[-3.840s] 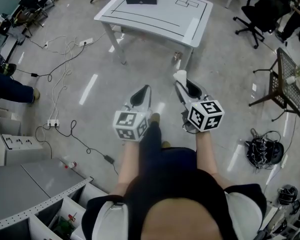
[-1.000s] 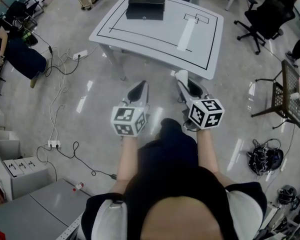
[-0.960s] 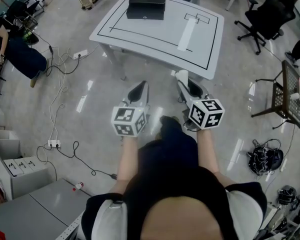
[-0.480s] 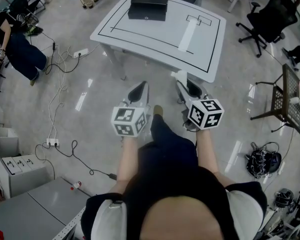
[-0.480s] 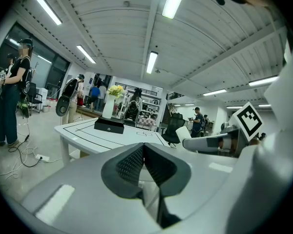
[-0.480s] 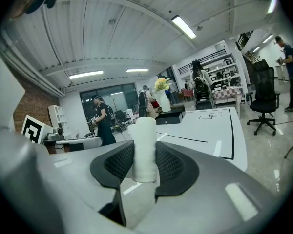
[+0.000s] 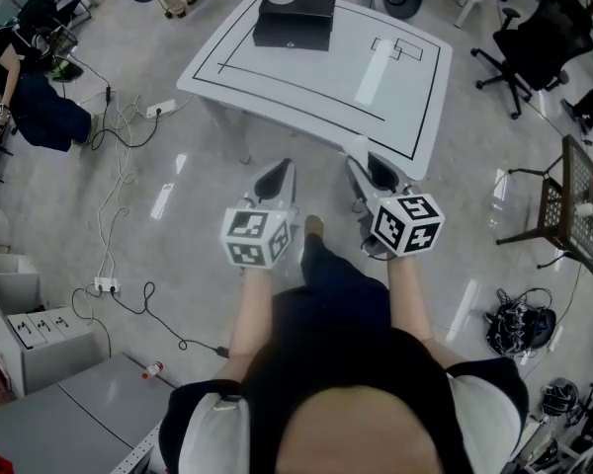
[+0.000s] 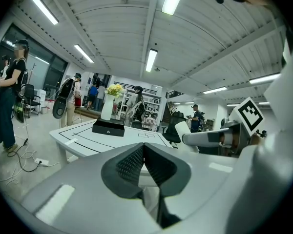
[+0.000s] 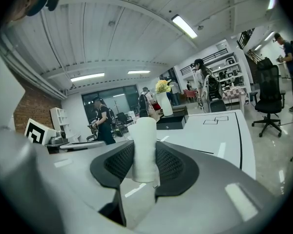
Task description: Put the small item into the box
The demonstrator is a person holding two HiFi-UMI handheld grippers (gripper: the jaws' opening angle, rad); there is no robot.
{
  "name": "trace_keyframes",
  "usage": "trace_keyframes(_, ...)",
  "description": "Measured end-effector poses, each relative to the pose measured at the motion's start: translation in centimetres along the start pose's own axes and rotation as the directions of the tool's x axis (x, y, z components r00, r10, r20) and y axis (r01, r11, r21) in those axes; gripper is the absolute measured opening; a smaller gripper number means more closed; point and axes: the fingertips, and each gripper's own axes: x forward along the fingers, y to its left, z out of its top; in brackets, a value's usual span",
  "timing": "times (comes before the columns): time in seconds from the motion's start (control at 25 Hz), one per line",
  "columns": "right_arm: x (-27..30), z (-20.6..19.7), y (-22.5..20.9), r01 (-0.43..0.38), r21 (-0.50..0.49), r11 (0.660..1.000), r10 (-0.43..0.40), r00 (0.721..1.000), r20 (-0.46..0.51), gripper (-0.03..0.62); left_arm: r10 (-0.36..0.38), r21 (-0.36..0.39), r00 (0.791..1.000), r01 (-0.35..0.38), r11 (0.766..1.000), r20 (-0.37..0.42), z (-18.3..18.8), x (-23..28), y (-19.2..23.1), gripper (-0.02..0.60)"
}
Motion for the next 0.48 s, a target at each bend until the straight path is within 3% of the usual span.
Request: trace_keyframes(0.48,3.4,1.8,-2.6,0.024,0.016,1.0,-0.024,1.0,0.008,0.137,-0.006,0.003,1.0,0.006,1.0,-0.014,1.2,4.3,2.6,0.008)
